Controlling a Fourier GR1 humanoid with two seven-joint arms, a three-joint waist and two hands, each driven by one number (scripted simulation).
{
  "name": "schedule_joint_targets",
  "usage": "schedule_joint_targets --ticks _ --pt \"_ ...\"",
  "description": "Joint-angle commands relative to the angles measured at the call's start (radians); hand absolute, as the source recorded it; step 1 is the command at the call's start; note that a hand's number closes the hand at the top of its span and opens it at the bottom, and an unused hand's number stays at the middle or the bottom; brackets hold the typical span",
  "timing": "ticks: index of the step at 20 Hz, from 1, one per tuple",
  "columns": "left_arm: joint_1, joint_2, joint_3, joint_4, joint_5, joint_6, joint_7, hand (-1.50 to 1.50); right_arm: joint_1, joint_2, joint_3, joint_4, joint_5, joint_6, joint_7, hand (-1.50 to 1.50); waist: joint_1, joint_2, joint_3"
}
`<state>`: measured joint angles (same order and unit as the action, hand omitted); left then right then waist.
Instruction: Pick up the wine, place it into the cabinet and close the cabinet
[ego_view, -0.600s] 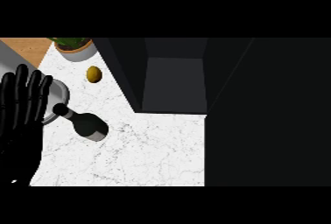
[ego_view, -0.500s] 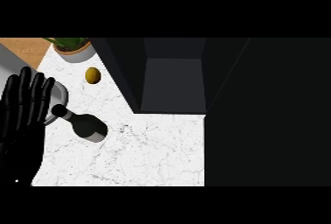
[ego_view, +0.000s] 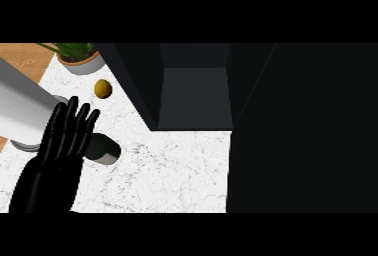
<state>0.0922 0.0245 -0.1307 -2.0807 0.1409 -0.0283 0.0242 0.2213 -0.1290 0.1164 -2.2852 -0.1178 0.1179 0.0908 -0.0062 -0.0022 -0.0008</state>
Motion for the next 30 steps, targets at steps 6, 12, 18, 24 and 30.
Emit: schedule_joint_targets --ticks 6,12,18,24,30 --pt "0.009 -0.024 -0.145 -0.165 -0.02 0.116 0.18 -1.5 -0.059 -0.009 0.048 -0.173 -0.004 -0.033 0.27 -1.5 0.008 0.001 0.001" --pt "-0.03 -0.024 -0.257 -0.221 -0.092 0.255 0.251 -1.5 -0.093 0.033 0.112 -0.179 0.051 -0.055 0.301 -1.5 0.007 0.001 0.001" --pt "-0.06 -0.024 -0.209 -0.319 -0.079 0.284 0.378 -1.5 -0.186 0.003 -0.02 -0.207 -0.044 -0.055 0.387 -1.5 0.007 0.001 0.001" --pt "0.007 0.021 -0.07 -0.315 0.004 0.212 0.317 -1.5 -0.253 0.025 0.062 -0.276 0.03 -0.115 0.547 -1.5 0.009 0.001 0.0" --pt "0.049 0.064 0.019 -0.421 0.039 0.207 0.403 -1.5 -0.112 0.037 0.08 -0.322 0.045 -0.076 0.455 -1.5 0.007 0.0 0.0"
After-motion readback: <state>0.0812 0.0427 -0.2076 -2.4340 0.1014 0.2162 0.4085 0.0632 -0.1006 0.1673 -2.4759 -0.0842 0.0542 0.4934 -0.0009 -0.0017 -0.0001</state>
